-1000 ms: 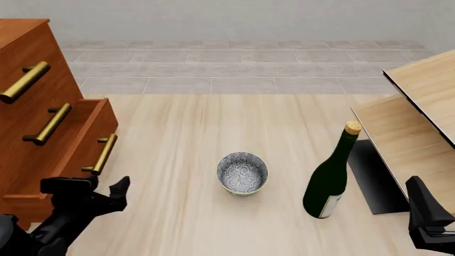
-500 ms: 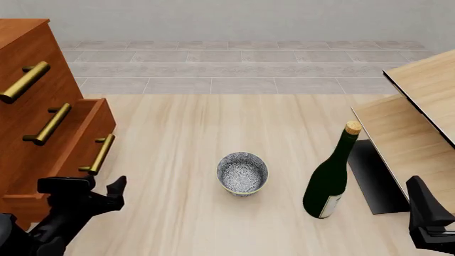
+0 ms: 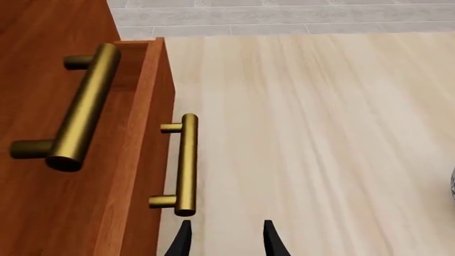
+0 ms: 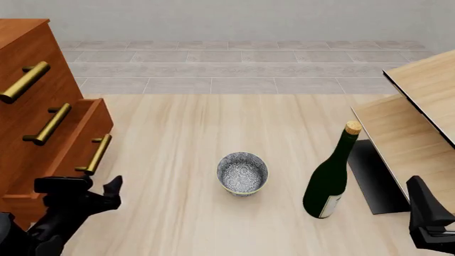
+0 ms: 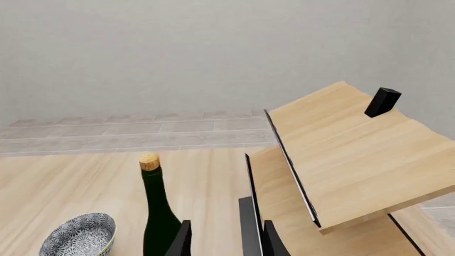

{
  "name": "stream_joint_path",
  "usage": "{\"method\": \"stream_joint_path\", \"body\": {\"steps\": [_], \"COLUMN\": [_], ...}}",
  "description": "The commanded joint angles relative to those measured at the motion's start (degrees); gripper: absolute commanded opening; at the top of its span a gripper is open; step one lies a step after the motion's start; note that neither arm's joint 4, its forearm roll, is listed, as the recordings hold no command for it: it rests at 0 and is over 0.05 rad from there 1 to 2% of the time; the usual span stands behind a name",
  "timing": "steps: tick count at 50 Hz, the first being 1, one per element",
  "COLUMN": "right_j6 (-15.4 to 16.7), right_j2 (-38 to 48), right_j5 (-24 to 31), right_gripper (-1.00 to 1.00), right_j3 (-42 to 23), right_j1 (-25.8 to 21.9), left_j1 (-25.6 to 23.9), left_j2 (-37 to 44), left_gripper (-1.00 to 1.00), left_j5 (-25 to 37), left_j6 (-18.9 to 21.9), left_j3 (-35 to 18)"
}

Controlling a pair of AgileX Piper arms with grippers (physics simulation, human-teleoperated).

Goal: Close the bottom drawer of the cabinet.

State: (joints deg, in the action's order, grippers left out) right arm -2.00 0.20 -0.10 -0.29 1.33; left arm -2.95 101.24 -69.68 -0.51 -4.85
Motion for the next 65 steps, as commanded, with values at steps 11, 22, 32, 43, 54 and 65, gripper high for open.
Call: {"method": "stream_joint_path", "body": {"steps": [11,22,32,43,54,65], "right_j6": [0.11,0.26,0.43,0.45,0.31,0.32], "right_j2": [0.05,0.08,0.13,0.22,0.34,0.25], "right_j5": [-0.02,0.14,0.07,0.22,0.25,0.13], "right_gripper": [1.0,1.0,1.0,1.0,1.0,1.0], "right_j3": [0.0,-0.09,0.07,-0.02,-0.16,-0.01], "right_j1": [-0.02,-0.17,-0.33,-0.42,-0.32,-0.18], "left_j1": [2.64,3.36,3.96,4.58,5.43,5.91], "left_j2": [0.48,1.02,1.37,1.94,2.47,2.69], "left_gripper": [1.0,1.0,1.0,1.0,1.0,1.0], "left_j5": [-0.21,-0.21,-0.21,-0.21,-0.22,-0.22], "left_j6": [1.19,1.71,2.05,2.94,3.66,4.4], "left_j3": [-1.12,-1.46,-1.87,-2.32,-2.72,-2.88]}}
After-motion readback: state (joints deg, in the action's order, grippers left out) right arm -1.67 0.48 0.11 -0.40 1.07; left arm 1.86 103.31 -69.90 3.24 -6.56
